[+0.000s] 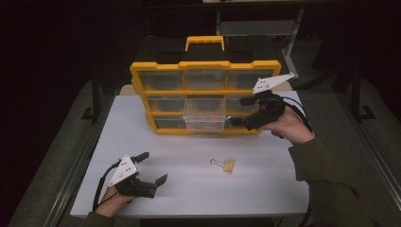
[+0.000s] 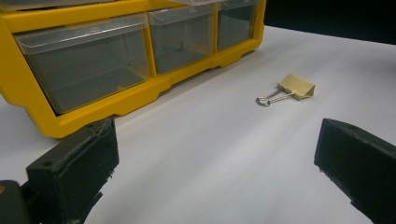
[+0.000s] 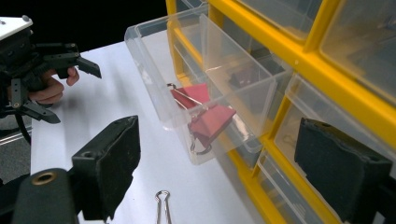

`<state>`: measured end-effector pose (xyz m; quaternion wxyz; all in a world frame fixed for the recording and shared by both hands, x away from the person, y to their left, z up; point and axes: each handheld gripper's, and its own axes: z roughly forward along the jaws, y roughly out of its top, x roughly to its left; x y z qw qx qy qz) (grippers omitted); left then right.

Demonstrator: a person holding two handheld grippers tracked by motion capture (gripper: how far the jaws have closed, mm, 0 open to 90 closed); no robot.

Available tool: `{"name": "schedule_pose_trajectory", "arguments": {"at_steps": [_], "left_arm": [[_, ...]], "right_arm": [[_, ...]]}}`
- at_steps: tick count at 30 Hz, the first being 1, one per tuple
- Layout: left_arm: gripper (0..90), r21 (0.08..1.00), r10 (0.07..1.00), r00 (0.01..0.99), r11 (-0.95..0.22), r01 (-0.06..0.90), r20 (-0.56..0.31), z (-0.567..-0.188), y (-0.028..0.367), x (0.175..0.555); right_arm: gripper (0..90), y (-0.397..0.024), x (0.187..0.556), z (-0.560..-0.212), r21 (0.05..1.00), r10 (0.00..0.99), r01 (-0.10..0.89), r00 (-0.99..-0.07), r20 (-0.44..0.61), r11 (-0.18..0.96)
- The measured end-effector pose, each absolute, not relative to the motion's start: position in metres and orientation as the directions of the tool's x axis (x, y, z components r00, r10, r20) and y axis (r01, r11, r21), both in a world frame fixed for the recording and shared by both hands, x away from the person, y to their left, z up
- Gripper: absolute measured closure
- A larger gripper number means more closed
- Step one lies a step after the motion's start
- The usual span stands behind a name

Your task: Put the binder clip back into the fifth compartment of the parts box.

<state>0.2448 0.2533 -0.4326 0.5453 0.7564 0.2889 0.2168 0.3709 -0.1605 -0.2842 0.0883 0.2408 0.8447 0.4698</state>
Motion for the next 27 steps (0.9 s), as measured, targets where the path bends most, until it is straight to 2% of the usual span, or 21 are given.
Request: {"name": "schedule_pose_trajectory", "arguments": {"at_steps": [11, 27], "left_arm": [[0.0, 0.950, 0.674, 0.738, -0.236, 0.204, 0.009, -0.433, 0.253, 0.245], [0.0, 0.950, 0.671, 0.742, -0.237, 0.203, 0.009, -0.434, 0.253, 0.245]], "right_arm": [[9.2, -0.164, 0.363, -0.304, 0.847, 0.492, 0.318, -0.867, 0.078, 0.427], [7.9, -0.165, 0.354, -0.334, 0.844, 0.486, 0.308, -0.872, 0.065, 0.438]]}}
